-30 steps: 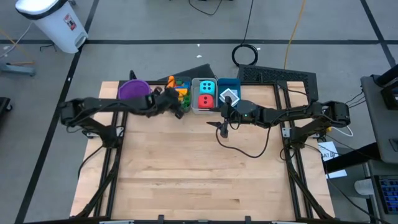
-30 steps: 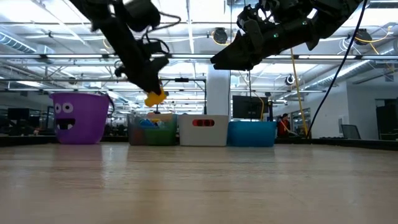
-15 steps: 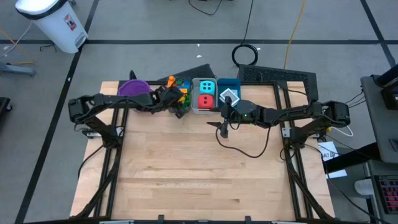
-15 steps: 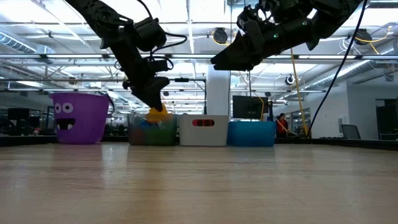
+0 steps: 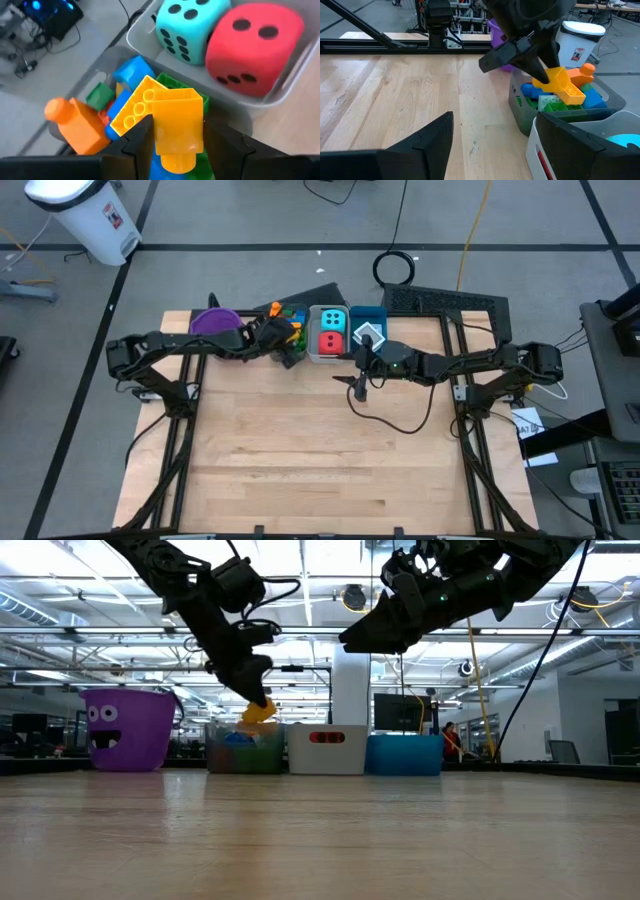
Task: Pick & Place Toys
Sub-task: Put the yellow game piece into the black bin, then return to Home Position
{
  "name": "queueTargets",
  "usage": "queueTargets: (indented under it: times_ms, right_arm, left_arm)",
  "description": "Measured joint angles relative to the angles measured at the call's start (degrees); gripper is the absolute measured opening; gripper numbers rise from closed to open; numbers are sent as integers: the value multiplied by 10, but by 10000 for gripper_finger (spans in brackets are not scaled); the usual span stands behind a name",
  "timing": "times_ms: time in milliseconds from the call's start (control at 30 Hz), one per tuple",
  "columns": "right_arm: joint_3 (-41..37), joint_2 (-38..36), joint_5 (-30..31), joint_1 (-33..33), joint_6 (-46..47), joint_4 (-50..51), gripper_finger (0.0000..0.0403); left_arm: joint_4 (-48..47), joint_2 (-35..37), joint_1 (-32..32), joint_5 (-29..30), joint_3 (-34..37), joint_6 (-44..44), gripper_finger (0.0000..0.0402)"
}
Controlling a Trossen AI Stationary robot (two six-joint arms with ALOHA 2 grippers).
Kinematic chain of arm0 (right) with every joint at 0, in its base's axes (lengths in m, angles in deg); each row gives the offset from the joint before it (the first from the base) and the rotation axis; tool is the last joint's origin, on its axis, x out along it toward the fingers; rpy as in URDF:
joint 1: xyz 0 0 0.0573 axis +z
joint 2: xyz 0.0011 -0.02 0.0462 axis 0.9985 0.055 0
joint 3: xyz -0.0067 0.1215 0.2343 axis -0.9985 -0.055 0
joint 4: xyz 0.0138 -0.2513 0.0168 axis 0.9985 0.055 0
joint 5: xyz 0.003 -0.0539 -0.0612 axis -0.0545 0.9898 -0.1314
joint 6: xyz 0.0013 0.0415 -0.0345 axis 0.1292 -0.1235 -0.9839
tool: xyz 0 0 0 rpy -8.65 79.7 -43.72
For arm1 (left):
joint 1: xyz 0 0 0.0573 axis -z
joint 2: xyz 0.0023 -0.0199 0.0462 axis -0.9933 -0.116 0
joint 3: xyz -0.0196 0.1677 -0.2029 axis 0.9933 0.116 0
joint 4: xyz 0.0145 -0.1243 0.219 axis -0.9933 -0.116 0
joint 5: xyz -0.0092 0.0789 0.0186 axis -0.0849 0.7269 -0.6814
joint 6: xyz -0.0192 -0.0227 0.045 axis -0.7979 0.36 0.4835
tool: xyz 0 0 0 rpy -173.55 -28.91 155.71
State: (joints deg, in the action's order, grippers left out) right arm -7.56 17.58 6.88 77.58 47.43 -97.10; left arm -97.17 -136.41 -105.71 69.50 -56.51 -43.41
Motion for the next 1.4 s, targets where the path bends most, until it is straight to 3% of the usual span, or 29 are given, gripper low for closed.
queueTargets:
  times_ms: [133, 467, 733, 867, 1067, 1400]
  right_arm:
    - [0, 0, 0, 0, 0, 0, 256]
    - [0, 0, 0, 0, 0, 0, 256]
    - [0, 0, 0, 0, 0, 0, 256]
    - [0, 0, 0, 0, 0, 0, 256]
    - [0, 0, 0, 0, -4, 0, 256]
    - [0, 0, 0, 0, -3, 3, 256]
  left_arm:
    - [2, 0, 4, -4, 0, -69, 159]
    - [-12, 0, 4, -4, 0, -50, 177]
    - [-17, 0, 4, -6, 0, -58, 265]
    - [-22, 13, 10, -39, 0, -55, 304]
    - [-75, 104, 36, -59, 0, -53, 332]
    - [-210, 386, 109, -60, 0, -106, 336]
